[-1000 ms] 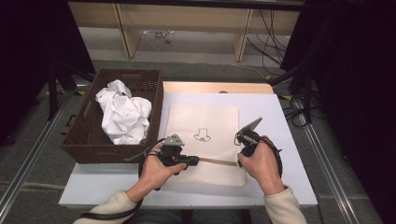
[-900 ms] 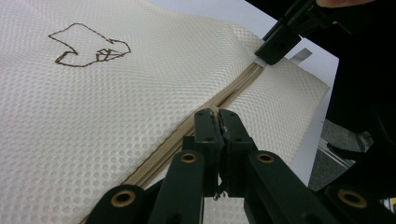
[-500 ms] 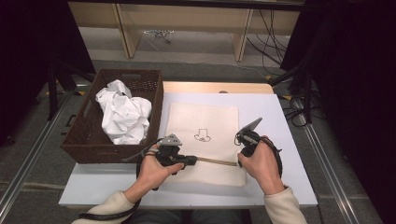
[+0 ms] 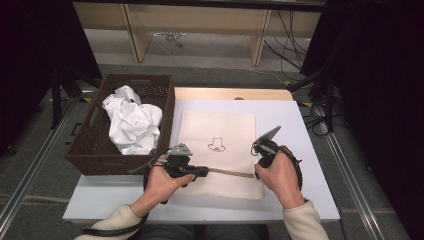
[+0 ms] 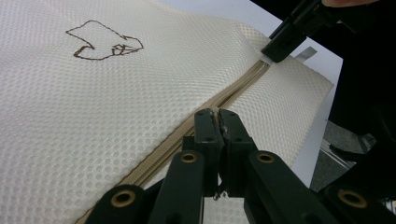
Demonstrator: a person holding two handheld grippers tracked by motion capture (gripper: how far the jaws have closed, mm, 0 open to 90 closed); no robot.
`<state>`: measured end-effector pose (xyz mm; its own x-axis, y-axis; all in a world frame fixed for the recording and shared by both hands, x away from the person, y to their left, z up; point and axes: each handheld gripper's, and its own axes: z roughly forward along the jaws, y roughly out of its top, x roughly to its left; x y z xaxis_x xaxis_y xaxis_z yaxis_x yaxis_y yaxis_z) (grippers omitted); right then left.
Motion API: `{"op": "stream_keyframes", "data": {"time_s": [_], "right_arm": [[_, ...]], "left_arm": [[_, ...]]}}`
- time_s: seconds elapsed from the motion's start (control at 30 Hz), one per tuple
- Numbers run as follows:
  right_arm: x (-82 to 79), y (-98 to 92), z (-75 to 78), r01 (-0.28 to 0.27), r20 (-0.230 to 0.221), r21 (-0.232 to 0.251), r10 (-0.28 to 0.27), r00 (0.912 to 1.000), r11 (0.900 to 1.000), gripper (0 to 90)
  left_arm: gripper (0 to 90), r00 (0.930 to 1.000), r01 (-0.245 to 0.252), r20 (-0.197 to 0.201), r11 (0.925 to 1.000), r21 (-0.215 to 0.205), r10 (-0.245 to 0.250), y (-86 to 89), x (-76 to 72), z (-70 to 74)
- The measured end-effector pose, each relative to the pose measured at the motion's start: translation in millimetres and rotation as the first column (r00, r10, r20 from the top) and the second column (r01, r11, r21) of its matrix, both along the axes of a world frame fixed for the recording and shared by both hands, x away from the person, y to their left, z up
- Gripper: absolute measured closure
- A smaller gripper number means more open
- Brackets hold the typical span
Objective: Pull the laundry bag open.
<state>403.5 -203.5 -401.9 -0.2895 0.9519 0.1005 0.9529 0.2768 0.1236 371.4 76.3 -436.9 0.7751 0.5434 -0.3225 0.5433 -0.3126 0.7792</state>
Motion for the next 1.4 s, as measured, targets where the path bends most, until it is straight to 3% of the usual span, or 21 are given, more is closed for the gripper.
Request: {"op": "stream_keyframes", "data": {"time_s": [0.3, 0.33, 0.4, 0.43, 0.6, 0.63, 0.83, 0.9, 0.97, 1.07, 1.13, 1.23, 1.4], "right_arm": [[1.2, -1.9, -0.4, -0.02, -0.015, 0.029, 0.02, 0.9997, 0.999, 84.7], [0.1, -0.1, -0.4, 0.004, -0.001, -0.004, -0.005, 1.0, 1.0, 84.7], [0.1, -0.3, -0.5, 0.003, -0.002, -0.002, -0.003, 1.0, 1.0, 84.7], [1.5, -1.5, -1.0, -0.009, -0.014, 0.032, 0.009, 0.9999, 0.999, 84.7], [2.4, -3.5, -2.5, -0.047, 0.007, 0.03, 0.047, 0.9989, 0.998, 84.7], [1.4, -1.8, -1.0, -0.02, -0.016, 0.029, 0.021, 0.9997, 0.999, 84.7], [1.7, -1.9, -1.4, -0.018, -0.014, 0.025, 0.019, 0.9997, 1.0, 84.7], [0.7, 0.9, -1.2, 0.015, -0.008, -0.007, -0.015, 0.9998, 1.0, 84.7], [0.4, 1.5, -1.2, 0.027, -0.01, -0.009, -0.027, 0.9996, 1.0, 84.7], [0.6, 1.0, -1.1, 0.018, -0.005, -0.01, -0.018, 0.9998, 1.0, 84.7], [1.2, -0.3, -1.3, 0.01, -0.021, 0.028, -0.009, 0.9997, 1.0, 84.7], [1.6, -1.2, -1.5, -0.003, -0.013, 0.025, 0.003, 0.9999, 1.0, 84.7], [1.0, 0.3, -0.8, 0.021, -0.025, 0.019, -0.021, 0.9995, 1.0, 84.7]], "left_arm": [[86.8, 1.0, -0.007, -0.007, 1.0, 0.005, 0.007, 2.2, -0.7, 0.0], [86.9, 1.0, -0.007, -0.003, 1.0, 0.005, 0.007, 3.4, -0.5, -0.1], [86.9, 1.0, -0.006, 0.002, 1.0, 0.005, 0.006, 4.0, -0.5, -0.3], [86.9, 1.0, 0.001, -0.008, 1.0, -0.001, -0.001, 4.9, -0.4, -0.9], [86.9, 1.0, -0.002, -0.003, 1.0, 0.008, 0.002, 5.8, -1.0, -1.3], [86.9, 1.0, 0.005, -0.005, 1.0, 0.007, -0.004, 6.4, -0.8, -1.2], [86.9, 0.9998, -0.013, -0.016, 0.9999, 0.006, 0.013, 8.9, -1.2, -1.1], [86.9, 0.9999, -0.011, -0.006, 0.9999, 0.011, 0.011, 9.5, -1.0, -1.3], [86.9, 1.0, -0.005, -0.007, 0.9999, 0.013, 0.005, 10.7, -0.9, -1.1], [86.9, 0.9999, -0.011, -0.013, 0.9999, 0.003, 0.011, 11.2, -1.3, -1.4], [86.9, 0.9999, -0.016, -0.006, 0.9998, 0.015, 0.016, 12.0, -1.5, -1.8], [86.9, 0.9998, -0.016, -0.009, 0.9998, 0.013, 0.016, 12.5, -1.6, -2.4], [86.9, 0.9996, -0.02, -0.02, 0.9997, 0.011, 0.02, 14.5, -1.7, -3.1]]}}
